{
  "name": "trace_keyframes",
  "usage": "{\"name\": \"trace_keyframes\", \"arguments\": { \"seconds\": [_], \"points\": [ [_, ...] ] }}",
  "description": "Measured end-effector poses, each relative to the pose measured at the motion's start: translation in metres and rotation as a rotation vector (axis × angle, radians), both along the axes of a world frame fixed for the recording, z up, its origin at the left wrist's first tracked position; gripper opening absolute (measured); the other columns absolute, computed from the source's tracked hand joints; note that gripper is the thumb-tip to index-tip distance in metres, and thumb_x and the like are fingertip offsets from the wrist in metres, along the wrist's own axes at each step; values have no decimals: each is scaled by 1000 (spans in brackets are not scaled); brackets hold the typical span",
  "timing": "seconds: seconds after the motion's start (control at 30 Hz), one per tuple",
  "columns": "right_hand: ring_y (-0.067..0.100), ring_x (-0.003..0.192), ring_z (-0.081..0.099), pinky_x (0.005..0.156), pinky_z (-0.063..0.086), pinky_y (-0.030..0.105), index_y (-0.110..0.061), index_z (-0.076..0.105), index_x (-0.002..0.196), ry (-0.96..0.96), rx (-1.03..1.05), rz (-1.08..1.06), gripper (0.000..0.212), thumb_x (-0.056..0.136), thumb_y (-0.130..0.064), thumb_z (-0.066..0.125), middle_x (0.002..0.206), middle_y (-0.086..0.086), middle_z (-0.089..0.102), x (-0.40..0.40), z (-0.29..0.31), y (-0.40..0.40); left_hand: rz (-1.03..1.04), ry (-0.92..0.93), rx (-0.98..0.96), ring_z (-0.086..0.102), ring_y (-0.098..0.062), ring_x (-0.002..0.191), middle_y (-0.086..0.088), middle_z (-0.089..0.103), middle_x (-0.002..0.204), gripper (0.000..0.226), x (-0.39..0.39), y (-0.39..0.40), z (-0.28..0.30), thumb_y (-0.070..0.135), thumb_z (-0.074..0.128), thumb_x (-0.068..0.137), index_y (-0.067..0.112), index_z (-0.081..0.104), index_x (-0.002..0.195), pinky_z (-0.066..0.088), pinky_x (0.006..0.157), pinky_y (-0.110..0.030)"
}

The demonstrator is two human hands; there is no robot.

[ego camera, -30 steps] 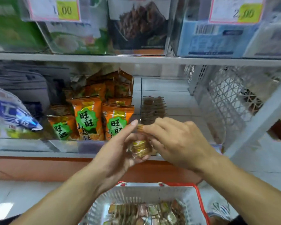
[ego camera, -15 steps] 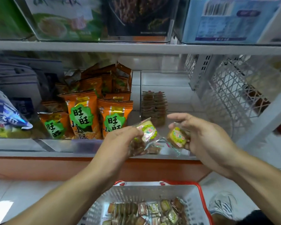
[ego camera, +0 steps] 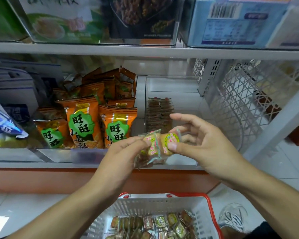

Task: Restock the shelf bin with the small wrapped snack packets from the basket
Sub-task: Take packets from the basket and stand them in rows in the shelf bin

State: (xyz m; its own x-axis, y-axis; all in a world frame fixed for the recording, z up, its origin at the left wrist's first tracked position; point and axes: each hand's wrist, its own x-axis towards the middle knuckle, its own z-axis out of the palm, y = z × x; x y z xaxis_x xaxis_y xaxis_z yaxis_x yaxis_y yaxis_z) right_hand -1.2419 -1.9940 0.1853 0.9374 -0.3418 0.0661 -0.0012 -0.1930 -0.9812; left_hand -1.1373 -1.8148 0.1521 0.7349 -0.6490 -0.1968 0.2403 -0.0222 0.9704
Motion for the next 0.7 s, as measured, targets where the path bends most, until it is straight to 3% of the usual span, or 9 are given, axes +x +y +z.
{"name": "trace_keyframes", "arguments": {
  "seconds": [0.1,0.13,0.2,0.27,0.3,0.4,0.53,0.63,0.7],
  "points": [
    [24,77,65,74,56,37,-29,74,106,75,-267,-7,32,76,-27,84,88,0,72,0,0,1,-17,-32,10,72,-23,94,-9,78,104,24,1,0,-1,32,70,86,17,81,100,61,84,-37],
    [24,71,63,67,54,34,-25,75,101,75,-217,-17,28,74,-30,83,85,3,72,0,-1,2,-6,-35,2,72,-20,90,-8,79,103,25,1,1,-1,34,72,86,15,81,99,61,78,-31],
    [16,65,60,55,48,25,-15,71,96,59,80,-92,32,69,-29,81,80,9,70,2,-1,2,10,-45,-1,70,-17,90,-9,78,105,35,0,1,-1,39,68,81,11,81,98,58,73,-23],
    [13,66,62,52,46,21,-9,65,96,87,358,-119,37,66,-27,79,82,11,69,5,-1,4,6,-96,6,70,-18,96,-7,74,110,39,-1,0,-1,44,67,79,11,81,95,56,77,-22],
    [12,68,63,53,46,22,-9,65,95,127,397,-103,38,65,-28,79,82,9,70,6,-1,6,3,-133,9,70,-17,98,-5,71,112,39,-2,0,-2,46,68,78,12,81,95,56,81,-25],
    [8,77,62,63,46,27,-16,71,96,242,248,-32,29,76,-36,75,86,0,72,6,-3,13,15,-208,14,69,-15,108,0,68,119,37,-4,-1,0,46,68,80,19,81,102,56,93,-31],
    [8,86,65,63,45,25,-21,73,112,222,177,82,21,99,-25,59,101,3,76,7,-2,17,56,-288,-5,70,-9,108,7,72,120,33,-3,-2,1,40,71,82,26,80,110,57,87,-23],
    [9,84,67,68,42,26,-17,75,109,219,251,138,21,89,-23,70,100,2,76,11,2,8,92,-294,4,70,-5,109,11,73,120,37,-1,0,1,39,72,83,27,76,118,57,85,-18],
    [8,82,69,67,44,22,-12,74,112,203,332,116,38,76,-23,78,102,2,77,17,6,-4,130,-280,31,71,-6,106,14,74,118,29,0,2,2,31,70,91,35,74,120,57,88,-23]
  ]
}}
